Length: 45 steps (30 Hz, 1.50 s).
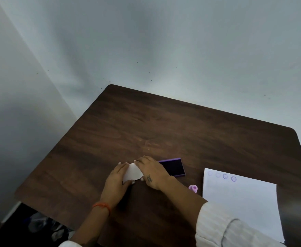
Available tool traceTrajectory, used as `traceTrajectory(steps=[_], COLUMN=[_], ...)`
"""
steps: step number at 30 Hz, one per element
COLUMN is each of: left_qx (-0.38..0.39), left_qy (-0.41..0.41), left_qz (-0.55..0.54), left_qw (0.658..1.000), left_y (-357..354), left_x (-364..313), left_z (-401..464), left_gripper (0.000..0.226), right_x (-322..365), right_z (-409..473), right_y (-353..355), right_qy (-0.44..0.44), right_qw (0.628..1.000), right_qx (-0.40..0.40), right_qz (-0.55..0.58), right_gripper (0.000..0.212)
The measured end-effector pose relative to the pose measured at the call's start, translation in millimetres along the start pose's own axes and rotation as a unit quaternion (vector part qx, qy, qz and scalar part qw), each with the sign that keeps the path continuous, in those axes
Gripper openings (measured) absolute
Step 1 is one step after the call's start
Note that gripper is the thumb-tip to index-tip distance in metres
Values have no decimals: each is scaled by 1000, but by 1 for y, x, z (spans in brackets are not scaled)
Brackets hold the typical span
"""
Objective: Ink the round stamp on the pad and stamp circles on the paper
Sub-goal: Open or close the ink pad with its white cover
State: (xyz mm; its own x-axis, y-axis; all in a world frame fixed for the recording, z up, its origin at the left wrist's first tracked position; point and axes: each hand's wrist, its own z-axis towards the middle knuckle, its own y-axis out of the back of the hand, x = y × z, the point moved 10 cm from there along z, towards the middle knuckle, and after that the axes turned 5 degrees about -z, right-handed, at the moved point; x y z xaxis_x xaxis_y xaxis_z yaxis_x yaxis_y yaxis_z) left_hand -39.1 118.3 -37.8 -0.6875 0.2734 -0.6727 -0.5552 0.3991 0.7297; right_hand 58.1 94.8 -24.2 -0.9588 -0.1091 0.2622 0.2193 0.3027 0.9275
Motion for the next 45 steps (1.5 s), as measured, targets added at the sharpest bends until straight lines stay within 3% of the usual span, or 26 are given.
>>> traceTrajectory(steps=[13,27,45], left_qx=[6,85,53], left_qy=[-99,-81,-99], left_qz=[7,33,18], left_qw=[995,993,993], left_y=[-14,-76,-78], left_x=[-91,-103,-97], left_z=[26,18,11], left_gripper=[65,69,65], right_x=[-70,-116,-119], right_z=[-52,-82,-79], right_y=[51,3,-12], right_qy=[-39,-93,-85], right_qw=[991,991,994], right_qx=[-111,-58,-46], right_qz=[58,76,56], right_gripper=[62,63,71])
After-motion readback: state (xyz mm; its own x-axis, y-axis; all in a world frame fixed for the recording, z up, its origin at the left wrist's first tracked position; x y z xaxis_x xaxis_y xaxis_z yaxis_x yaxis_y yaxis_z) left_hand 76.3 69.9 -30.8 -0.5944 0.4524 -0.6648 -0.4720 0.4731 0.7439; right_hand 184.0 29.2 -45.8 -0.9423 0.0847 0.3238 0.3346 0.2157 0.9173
